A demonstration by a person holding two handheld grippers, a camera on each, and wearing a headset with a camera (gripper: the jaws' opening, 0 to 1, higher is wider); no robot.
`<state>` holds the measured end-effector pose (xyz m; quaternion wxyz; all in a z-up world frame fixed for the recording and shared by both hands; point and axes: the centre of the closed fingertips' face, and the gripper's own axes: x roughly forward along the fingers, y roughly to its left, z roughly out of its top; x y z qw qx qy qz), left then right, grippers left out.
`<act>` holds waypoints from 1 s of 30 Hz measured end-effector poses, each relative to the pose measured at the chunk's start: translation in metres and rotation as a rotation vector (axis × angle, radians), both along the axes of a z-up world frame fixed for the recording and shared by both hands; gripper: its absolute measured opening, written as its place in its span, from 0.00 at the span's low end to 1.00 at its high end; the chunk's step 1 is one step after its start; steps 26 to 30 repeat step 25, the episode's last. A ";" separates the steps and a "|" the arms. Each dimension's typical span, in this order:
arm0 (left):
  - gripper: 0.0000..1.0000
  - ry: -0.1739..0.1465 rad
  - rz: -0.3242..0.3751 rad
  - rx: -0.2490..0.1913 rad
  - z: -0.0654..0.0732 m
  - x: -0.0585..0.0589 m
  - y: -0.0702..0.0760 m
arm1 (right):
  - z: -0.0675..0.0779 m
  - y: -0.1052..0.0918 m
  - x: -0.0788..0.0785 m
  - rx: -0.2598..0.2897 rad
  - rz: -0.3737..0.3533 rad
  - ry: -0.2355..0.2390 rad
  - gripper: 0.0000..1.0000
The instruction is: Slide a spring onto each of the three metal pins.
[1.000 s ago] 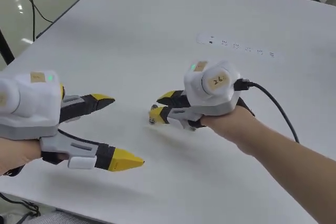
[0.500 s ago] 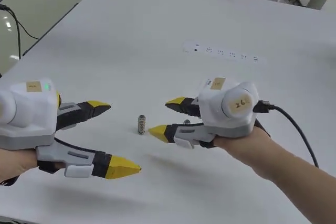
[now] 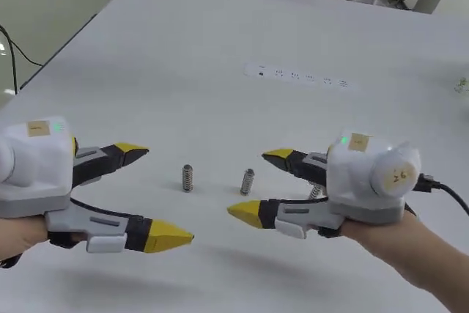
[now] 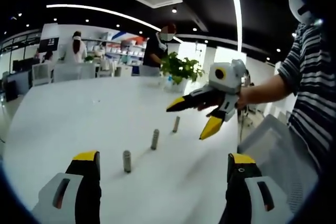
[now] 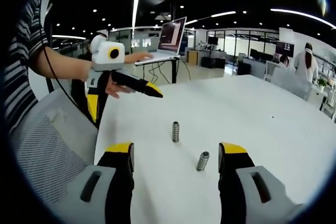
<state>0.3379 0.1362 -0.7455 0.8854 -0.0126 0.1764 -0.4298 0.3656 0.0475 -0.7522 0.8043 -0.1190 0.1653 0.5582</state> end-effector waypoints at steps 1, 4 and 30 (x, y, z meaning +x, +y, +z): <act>0.98 0.000 0.003 -0.003 0.000 0.000 0.000 | 0.001 -0.005 0.000 0.009 -0.012 0.001 0.67; 0.98 0.000 0.010 0.000 0.000 0.000 -0.002 | 0.002 -0.024 0.005 0.022 -0.072 0.005 0.72; 0.98 -0.048 0.046 0.011 0.005 -0.003 0.003 | -0.011 -0.102 -0.007 0.074 -0.224 0.010 0.99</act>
